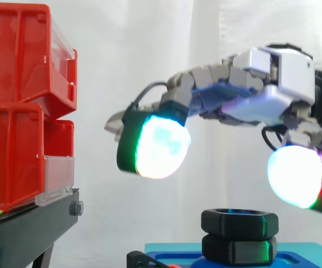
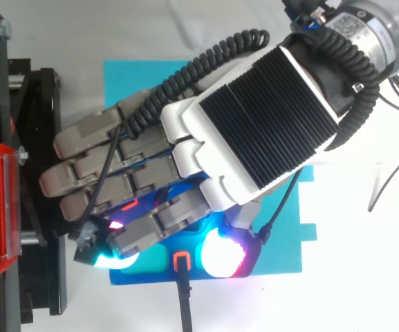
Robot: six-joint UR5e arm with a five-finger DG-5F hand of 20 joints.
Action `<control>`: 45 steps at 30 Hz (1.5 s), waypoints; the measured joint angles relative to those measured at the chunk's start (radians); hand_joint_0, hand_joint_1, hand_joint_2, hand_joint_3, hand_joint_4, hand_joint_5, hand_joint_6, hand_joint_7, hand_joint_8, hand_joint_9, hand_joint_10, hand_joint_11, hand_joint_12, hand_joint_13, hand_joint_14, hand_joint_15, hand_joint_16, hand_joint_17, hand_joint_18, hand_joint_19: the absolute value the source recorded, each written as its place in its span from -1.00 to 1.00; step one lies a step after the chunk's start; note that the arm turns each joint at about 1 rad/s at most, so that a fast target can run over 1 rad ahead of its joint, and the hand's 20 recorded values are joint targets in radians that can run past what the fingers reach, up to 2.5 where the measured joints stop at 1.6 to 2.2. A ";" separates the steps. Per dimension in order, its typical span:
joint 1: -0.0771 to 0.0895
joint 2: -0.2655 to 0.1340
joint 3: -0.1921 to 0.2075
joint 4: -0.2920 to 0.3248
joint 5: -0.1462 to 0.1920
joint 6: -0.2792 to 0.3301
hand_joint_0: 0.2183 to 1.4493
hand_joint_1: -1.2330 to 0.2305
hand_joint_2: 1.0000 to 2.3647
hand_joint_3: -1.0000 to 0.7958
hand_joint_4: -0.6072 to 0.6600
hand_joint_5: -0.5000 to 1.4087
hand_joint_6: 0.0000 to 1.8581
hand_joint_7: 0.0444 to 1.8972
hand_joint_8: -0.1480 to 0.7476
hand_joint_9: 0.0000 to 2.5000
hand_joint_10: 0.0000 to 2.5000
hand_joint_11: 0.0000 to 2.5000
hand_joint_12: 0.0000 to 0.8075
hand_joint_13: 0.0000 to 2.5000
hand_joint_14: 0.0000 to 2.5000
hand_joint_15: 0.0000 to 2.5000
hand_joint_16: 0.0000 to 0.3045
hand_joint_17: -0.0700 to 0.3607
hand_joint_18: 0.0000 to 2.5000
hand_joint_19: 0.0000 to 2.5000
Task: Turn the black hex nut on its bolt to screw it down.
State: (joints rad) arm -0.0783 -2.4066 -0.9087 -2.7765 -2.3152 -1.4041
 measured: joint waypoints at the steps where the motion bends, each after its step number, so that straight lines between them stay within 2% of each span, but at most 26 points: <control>1: 0.001 0.001 0.018 -0.031 0.000 -0.011 -0.81 -0.12 -1.00 -0.44 0.21 -0.73 -0.46 -0.18 -0.10 -0.67 -1.00 -0.94 -0.10 -0.78 -1.00 -1.00 -0.58 -0.01 -0.83 -0.85; 6: 0.003 0.011 0.049 -0.153 0.001 -0.058 -0.80 -0.09 -1.00 -0.44 0.20 -0.74 -0.46 -0.20 -0.11 -0.67 -1.00 -0.95 -0.10 -0.78 -1.00 -1.00 -0.59 -0.02 -0.83 -0.85; 12: -0.001 0.055 0.037 -0.269 0.019 -0.128 -0.78 -0.05 -1.00 -0.44 0.20 -0.74 -0.46 -0.21 -0.11 -0.66 -1.00 -0.94 -0.11 -0.78 -1.00 -1.00 -0.59 -0.02 -0.83 -0.84; 15: -0.002 0.109 -0.011 -0.314 0.056 -0.160 -0.77 -0.02 -1.00 -0.44 0.20 -0.73 -0.46 -0.21 -0.12 -0.66 -1.00 -0.94 -0.12 -0.78 -1.00 -1.00 -0.59 -0.03 -0.84 -0.84; 17: -0.001 0.158 -0.059 -0.319 0.085 -0.170 -0.76 -0.02 -1.00 -0.44 0.20 -0.73 -0.46 -0.21 -0.11 -0.66 -1.00 -0.94 -0.12 -0.78 -1.00 -1.00 -0.59 -0.03 -0.84 -0.84; 22: 0.003 0.282 -0.192 -0.248 0.145 -0.171 -0.75 -0.01 -1.00 -0.44 0.20 -0.73 -0.46 -0.21 -0.11 -0.65 -1.00 -0.94 -0.13 -0.78 -1.00 -1.00 -0.60 -0.03 -0.84 -0.84; 25: 0.002 0.334 -0.272 -0.212 0.164 -0.167 -0.74 0.00 -1.00 -0.44 0.19 -0.73 -0.46 -0.21 -0.11 -0.65 -1.00 -0.94 -0.14 -0.77 -1.00 -1.00 -0.60 -0.04 -0.85 -0.84; 28: -0.002 0.358 -0.353 -0.203 0.180 -0.166 -0.73 -0.01 -1.00 -0.44 0.18 -0.73 -0.46 -0.21 -0.12 -0.65 -1.00 -0.95 -0.14 -0.76 -1.00 -1.00 -0.60 -0.04 -0.84 -0.84; 31: -0.005 0.365 -0.416 -0.214 0.189 -0.165 -0.72 -0.01 -1.00 -0.44 0.18 -0.73 -0.46 -0.21 -0.12 -0.65 -1.00 -0.94 -0.15 -0.76 -1.00 -1.00 -0.60 -0.05 -0.84 -0.84; 34: -0.009 0.367 -0.440 -0.254 0.192 -0.165 -0.72 0.00 -1.00 -0.44 0.17 -0.73 -0.46 -0.21 -0.13 -0.64 -1.00 -0.94 -0.15 -0.76 -1.00 -1.00 -0.61 -0.05 -0.84 -0.84; 39: -0.012 0.367 -0.448 -0.290 0.192 -0.151 -0.71 0.00 -1.00 -0.44 0.18 -0.73 -0.46 -0.21 -0.13 -0.64 -1.00 -0.94 -0.16 -0.76 -1.00 -1.00 -0.61 -0.06 -0.84 -0.84; 45: -0.013 0.367 -0.449 -0.283 0.205 -0.060 -0.69 0.03 -1.00 -0.44 0.18 -0.73 -0.46 -0.21 -0.13 -0.63 -1.00 -0.93 -0.17 -0.76 -1.00 -1.00 -0.62 -0.07 -0.84 -0.83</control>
State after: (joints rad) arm -0.0917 -2.0399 -1.3576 -3.0592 -2.1100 -1.4640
